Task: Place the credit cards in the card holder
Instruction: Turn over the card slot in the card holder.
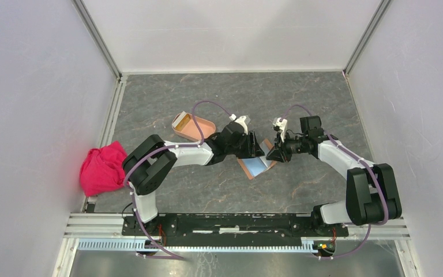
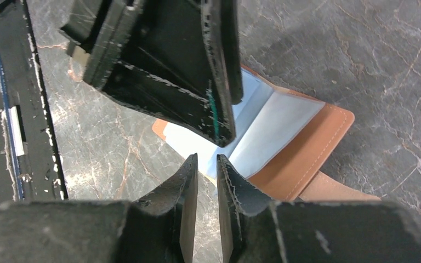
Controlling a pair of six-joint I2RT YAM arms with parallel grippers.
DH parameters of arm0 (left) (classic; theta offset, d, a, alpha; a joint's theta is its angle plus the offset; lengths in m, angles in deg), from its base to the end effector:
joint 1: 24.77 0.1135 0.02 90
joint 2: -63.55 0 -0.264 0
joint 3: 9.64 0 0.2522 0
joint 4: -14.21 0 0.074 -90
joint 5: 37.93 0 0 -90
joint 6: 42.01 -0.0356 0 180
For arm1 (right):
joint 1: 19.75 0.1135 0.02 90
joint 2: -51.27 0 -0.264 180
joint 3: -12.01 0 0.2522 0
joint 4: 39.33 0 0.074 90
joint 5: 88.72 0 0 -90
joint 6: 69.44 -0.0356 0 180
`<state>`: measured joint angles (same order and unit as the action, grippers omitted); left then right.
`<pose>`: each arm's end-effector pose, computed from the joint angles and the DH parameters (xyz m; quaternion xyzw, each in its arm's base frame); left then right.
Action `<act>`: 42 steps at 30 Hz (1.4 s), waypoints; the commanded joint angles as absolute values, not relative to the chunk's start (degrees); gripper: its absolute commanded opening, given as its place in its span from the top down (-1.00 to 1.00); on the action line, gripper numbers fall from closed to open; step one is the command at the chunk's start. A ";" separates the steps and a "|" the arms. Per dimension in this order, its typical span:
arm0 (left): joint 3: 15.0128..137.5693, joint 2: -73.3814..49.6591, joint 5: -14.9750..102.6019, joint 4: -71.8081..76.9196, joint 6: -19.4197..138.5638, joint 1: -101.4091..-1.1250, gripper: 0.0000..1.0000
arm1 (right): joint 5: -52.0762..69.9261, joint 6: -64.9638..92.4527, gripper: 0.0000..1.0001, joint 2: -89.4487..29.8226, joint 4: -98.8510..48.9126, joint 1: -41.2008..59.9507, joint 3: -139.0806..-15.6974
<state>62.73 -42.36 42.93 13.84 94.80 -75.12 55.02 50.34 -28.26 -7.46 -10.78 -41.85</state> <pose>0.2465 -0.3063 0.1671 0.0646 0.8782 -0.3980 0.2573 0.2428 0.0674 0.1836 -0.4033 0.7661 0.3818 0.3236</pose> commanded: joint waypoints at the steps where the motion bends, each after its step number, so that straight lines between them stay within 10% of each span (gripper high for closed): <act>1: 65.99 -41.29 42.62 14.34 91.50 -75.39 -0.10 | 60.04 53.51 0.50 -25.43 -6.60 -10.82 -42.89; 42: 71.66 -48.52 37.86 21.14 95.91 -75.39 -0.08 | 62.83 58.26 0.47 -18.40 -3.54 -12.98 -42.83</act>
<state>68.11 -45.69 39.45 18.54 94.49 -75.12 61.27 57.14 -19.84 -3.57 -12.53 -41.85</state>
